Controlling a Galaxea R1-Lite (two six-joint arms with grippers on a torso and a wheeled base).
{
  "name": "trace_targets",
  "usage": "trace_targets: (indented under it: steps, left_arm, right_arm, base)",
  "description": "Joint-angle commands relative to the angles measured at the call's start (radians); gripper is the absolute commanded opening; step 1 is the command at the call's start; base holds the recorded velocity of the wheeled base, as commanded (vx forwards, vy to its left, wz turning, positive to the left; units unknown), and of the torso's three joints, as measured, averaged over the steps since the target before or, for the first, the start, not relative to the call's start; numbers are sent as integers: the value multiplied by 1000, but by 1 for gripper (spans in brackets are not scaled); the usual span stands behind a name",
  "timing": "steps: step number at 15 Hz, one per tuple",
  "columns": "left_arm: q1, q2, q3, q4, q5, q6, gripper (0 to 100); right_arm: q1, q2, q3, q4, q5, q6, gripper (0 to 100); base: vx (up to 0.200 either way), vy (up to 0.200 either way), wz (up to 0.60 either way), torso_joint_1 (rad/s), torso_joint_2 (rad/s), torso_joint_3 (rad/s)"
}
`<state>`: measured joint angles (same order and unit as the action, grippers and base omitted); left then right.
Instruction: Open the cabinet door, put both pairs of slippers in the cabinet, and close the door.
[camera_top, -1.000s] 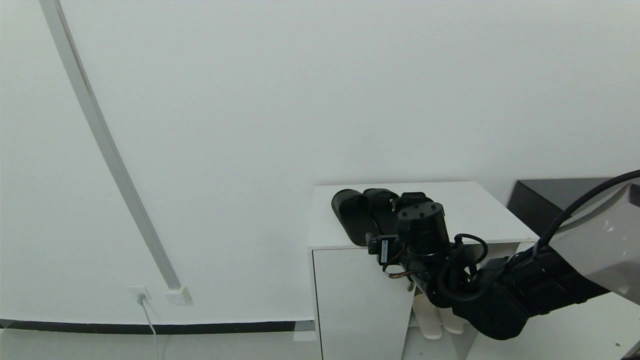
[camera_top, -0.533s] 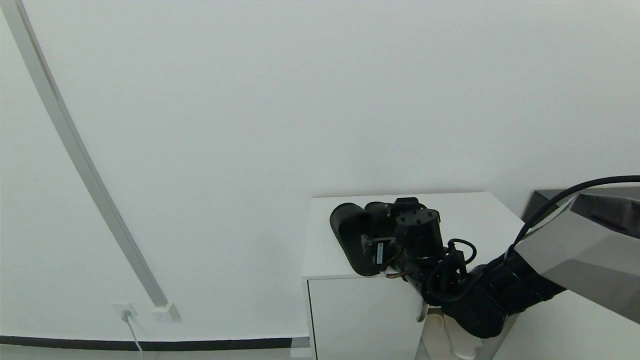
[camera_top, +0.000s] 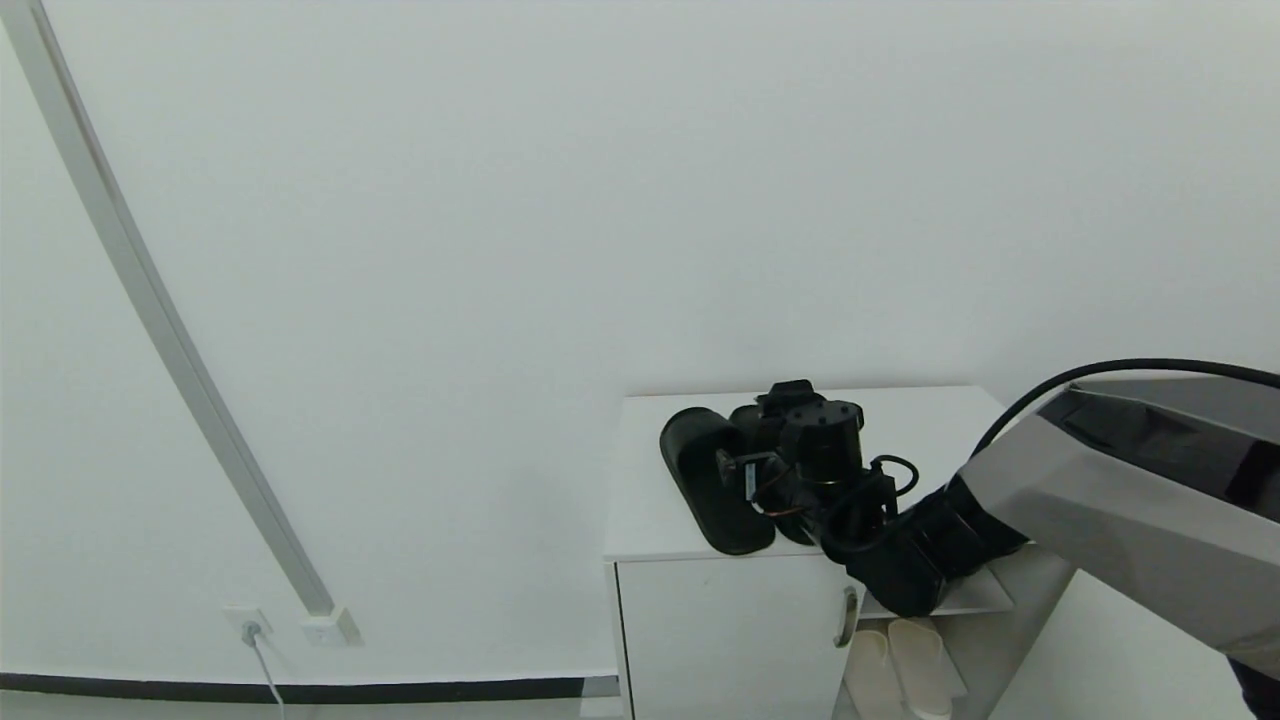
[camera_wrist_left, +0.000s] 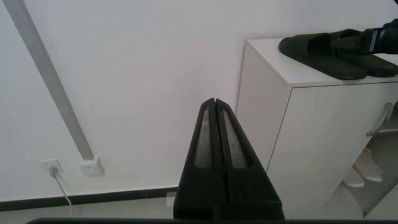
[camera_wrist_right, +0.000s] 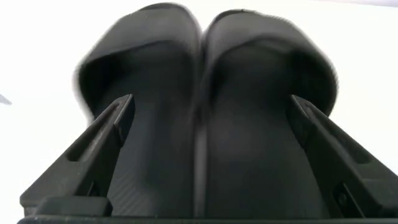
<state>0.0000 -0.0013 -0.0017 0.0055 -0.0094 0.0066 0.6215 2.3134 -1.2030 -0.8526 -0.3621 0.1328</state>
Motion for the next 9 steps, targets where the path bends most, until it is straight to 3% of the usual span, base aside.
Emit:
trace_targets:
  steps: [1, 9]
  left_arm:
    - [0, 1, 0, 1, 0, 0, 0]
    - [0, 1, 0, 1, 0, 1, 0]
  right_arm:
    - [-17, 52, -75, 29, 31, -7, 100]
    - [-37, 109, -202, 84, 88, -59, 100]
  base:
    - [0, 0, 0, 0, 0, 0]
    - [0, 0, 0, 0, 0, 0]
